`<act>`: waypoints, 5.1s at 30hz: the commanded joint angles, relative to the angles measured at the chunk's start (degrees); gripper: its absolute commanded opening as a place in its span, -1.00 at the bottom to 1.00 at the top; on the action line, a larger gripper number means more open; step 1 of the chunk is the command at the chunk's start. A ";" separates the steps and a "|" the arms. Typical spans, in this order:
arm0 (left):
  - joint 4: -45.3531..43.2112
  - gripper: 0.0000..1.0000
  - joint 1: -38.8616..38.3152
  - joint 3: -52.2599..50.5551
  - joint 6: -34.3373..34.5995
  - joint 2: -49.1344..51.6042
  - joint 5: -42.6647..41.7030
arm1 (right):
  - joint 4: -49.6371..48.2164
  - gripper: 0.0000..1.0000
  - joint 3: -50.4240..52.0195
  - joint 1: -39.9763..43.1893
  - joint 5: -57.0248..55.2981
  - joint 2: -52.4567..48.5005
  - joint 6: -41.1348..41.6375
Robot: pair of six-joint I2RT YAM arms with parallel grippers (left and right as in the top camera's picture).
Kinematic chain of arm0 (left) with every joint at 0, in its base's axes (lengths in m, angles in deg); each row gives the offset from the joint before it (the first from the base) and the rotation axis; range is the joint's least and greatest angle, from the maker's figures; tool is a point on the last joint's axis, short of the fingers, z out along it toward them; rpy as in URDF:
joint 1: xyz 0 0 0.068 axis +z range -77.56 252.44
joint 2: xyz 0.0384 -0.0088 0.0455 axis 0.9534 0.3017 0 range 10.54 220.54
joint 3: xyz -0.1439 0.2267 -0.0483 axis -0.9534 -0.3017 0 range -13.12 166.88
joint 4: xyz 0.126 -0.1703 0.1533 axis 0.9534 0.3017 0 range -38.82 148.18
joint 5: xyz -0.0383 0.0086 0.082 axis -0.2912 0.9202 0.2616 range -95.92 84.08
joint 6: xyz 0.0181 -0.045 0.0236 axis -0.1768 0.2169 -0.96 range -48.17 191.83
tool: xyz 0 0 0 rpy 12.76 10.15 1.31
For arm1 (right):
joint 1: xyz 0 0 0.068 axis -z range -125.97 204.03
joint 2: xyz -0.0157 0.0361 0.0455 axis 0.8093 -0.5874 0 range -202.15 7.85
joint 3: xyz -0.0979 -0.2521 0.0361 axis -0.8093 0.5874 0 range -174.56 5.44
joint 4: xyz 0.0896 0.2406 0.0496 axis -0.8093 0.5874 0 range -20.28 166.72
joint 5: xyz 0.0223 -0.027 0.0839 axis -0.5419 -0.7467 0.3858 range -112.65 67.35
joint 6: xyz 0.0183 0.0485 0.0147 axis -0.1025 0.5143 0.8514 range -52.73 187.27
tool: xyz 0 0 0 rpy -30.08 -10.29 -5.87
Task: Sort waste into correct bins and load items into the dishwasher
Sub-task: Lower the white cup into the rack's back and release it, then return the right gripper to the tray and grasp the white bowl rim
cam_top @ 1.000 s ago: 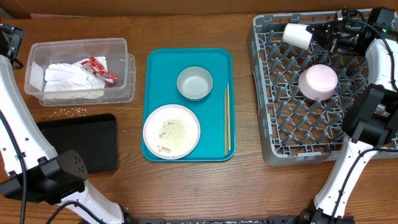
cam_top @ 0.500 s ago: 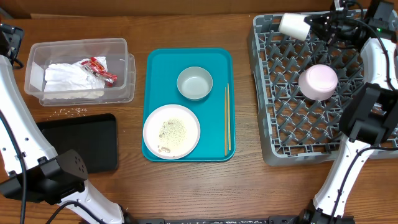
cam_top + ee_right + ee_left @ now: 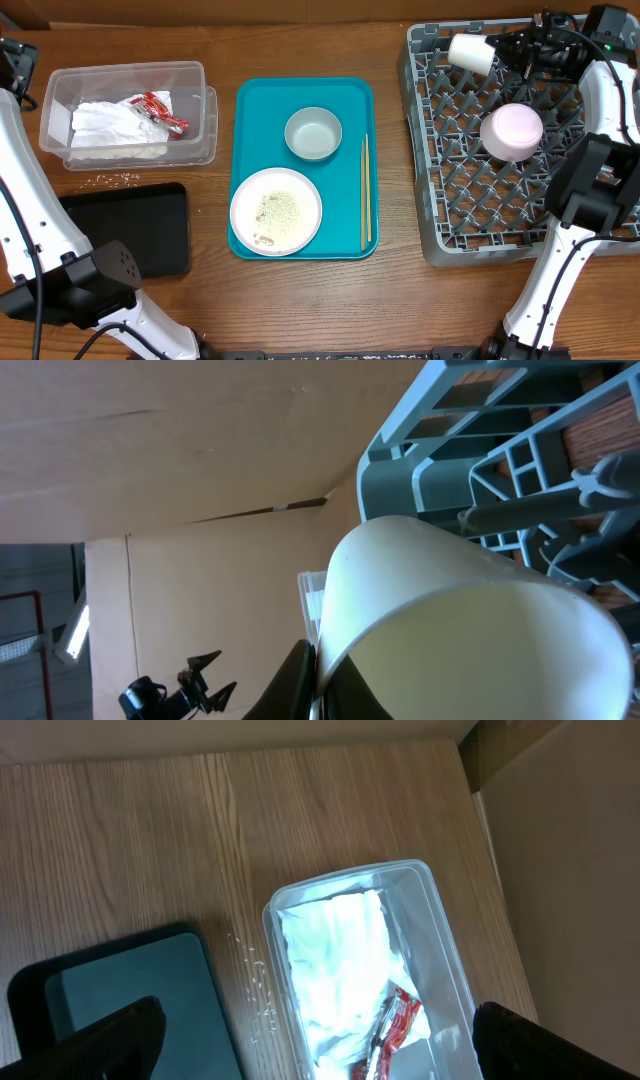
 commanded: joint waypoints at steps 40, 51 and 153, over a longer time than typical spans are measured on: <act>-0.09 1.00 -0.24 0.02 -0.50 0.50 0.72 | 21.79 -0.54 -0.61 2.49 -39.56 19.69 -8.09; -0.09 0.99 -0.24 0.02 -0.50 0.50 0.72 | 19.67 -0.54 -0.55 -8.52 -55.08 20.26 -9.94; -0.09 1.00 -0.24 0.02 -0.50 0.50 0.74 | 12.52 0.39 5.92 -53.81 -72.28 16.50 -20.72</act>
